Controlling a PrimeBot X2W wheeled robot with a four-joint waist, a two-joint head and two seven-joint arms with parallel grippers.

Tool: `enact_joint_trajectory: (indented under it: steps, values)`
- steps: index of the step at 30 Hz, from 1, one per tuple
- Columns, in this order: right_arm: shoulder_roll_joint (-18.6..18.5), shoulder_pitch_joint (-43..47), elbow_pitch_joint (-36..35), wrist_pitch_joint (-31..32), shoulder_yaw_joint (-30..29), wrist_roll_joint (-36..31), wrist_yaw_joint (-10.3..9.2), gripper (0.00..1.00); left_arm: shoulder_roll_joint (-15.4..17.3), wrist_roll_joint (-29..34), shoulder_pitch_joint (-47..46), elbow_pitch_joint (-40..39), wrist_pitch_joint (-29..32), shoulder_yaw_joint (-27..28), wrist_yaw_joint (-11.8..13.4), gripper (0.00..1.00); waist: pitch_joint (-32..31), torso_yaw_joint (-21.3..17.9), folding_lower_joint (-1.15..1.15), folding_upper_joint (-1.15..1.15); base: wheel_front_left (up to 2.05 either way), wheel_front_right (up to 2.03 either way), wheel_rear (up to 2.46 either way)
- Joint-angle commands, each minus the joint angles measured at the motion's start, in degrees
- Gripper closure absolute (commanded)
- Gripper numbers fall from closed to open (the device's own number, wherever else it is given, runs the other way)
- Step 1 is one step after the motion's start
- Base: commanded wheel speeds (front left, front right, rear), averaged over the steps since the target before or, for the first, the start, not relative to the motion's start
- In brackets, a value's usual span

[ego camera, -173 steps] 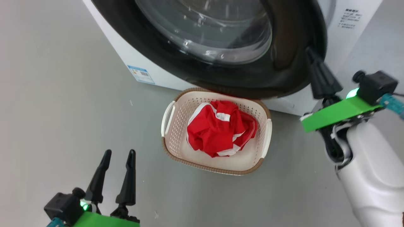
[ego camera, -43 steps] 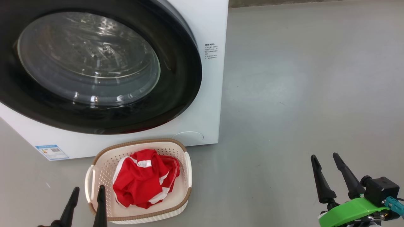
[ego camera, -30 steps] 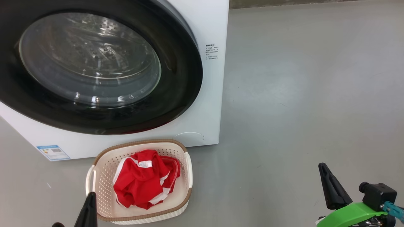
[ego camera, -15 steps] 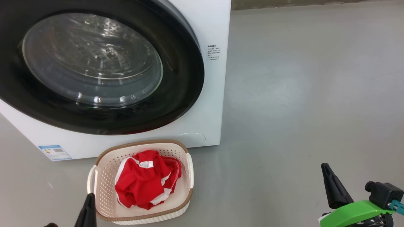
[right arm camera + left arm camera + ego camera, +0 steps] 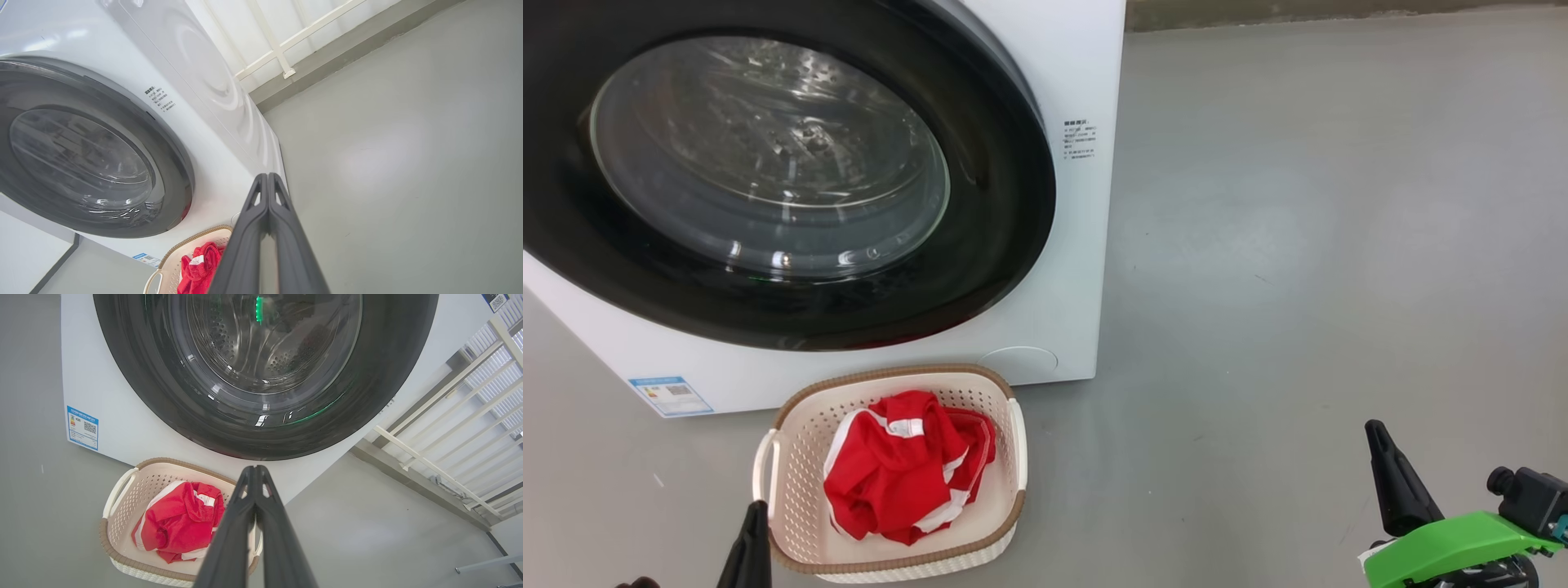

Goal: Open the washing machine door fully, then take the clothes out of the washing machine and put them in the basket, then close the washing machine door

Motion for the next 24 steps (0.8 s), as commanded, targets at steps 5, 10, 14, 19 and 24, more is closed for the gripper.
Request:
enact_joint_trajectory:
  steps: [5,10,14,19,24]
  values:
    - [-0.3,-2.5,-1.8,1.0,-0.3,4.2,-0.02,1.00,0.4,-4.3,-2.7,-1.0,1.1,0.6,-0.1,1.00,-0.2,0.2,-0.01,0.00,0.00,0.00,0.00]
    - [-0.2,-2.7,-2.0,1.9,-0.6,7.0,-0.03,1.00,0.4,-7.5,-3.1,-0.9,1.9,0.6,-0.1,1.00,-0.3,0.3,-0.01,0.00,0.00,0.00,0.00]
    - [-0.1,-2.8,-2.0,2.4,-0.8,8.6,-0.03,1.00,0.4,-9.4,-3.4,-0.8,2.4,0.7,-0.2,1.00,-0.4,0.4,-0.01,0.00,0.00,0.00,0.00]
    - [0.0,-3.0,-2.2,3.2,-1.1,11.4,-0.03,1.00,0.5,-12.5,-3.8,-0.7,3.2,0.7,-0.2,1.00,-0.6,0.5,-0.01,0.00,0.00,0.00,0.00]
    - [0.1,-3.2,-2.3,4.0,-1.4,14.1,-0.03,1.00,0.5,-15.6,-4.2,-0.6,4.1,0.7,-0.2,1.00,-0.7,0.6,-0.01,0.00,0.00,0.00,0.00]
